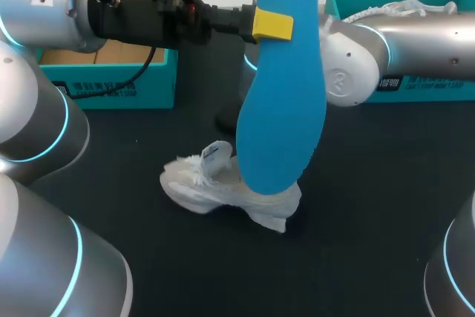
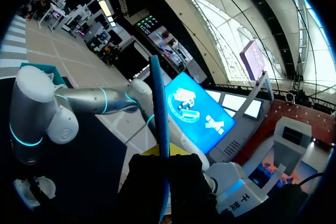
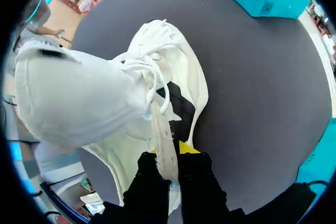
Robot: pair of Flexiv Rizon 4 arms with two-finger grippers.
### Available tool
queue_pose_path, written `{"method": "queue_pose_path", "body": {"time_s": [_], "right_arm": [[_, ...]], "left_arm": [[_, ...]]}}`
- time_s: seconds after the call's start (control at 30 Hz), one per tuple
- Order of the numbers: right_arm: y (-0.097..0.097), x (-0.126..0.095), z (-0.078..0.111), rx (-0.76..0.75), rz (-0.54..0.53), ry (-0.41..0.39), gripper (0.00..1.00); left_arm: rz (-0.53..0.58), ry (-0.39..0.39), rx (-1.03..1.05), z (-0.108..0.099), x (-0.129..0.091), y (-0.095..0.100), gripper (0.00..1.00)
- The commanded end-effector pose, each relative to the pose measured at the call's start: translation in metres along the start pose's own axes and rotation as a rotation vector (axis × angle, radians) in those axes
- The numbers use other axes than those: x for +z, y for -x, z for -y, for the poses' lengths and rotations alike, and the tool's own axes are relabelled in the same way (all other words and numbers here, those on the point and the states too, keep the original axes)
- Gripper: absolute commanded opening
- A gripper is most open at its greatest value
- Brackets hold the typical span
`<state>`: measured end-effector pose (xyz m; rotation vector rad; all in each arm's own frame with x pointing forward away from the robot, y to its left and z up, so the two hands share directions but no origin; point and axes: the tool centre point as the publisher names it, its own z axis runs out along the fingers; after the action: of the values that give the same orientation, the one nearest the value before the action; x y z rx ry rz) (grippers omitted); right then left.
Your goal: Take the shoe out of the shoebox, open the shoe tongue, remove and reinsert the insole, then place the shoe into the shoebox
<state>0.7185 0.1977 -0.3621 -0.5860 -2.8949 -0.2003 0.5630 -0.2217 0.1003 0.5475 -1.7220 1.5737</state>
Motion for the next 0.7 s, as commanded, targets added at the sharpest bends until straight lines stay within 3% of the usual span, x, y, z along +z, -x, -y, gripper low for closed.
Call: {"method": "queue_pose_path", "body": {"time_s": [0.03,0.13,0.27,0.33,0.7], "right_arm": [[-0.017,-0.015,0.026,0.266,0.02,0.201,0.0],[-0.027,-0.016,0.028,0.403,-0.044,0.157,0.0],[-0.032,-0.01,0.033,0.497,-0.07,0.227,0.0],[-0.031,-0.015,0.032,0.488,-0.014,0.246,0.0],[-0.031,-0.015,0.032,0.488,-0.014,0.246,0.0]], "left_arm": [[-0.001,0.0,0.0,0.0,0.001,0.001,0.0],[-0.001,0.0,0.0,0.0,0.001,0.001,0.0],[-0.001,0.0,0.0,0.0,0.001,0.001,0.0],[-0.001,0.0,0.0,0.0,0.001,0.001,0.0],[-0.001,0.0,0.0,0.0,0.001,0.001,0.0]]}}
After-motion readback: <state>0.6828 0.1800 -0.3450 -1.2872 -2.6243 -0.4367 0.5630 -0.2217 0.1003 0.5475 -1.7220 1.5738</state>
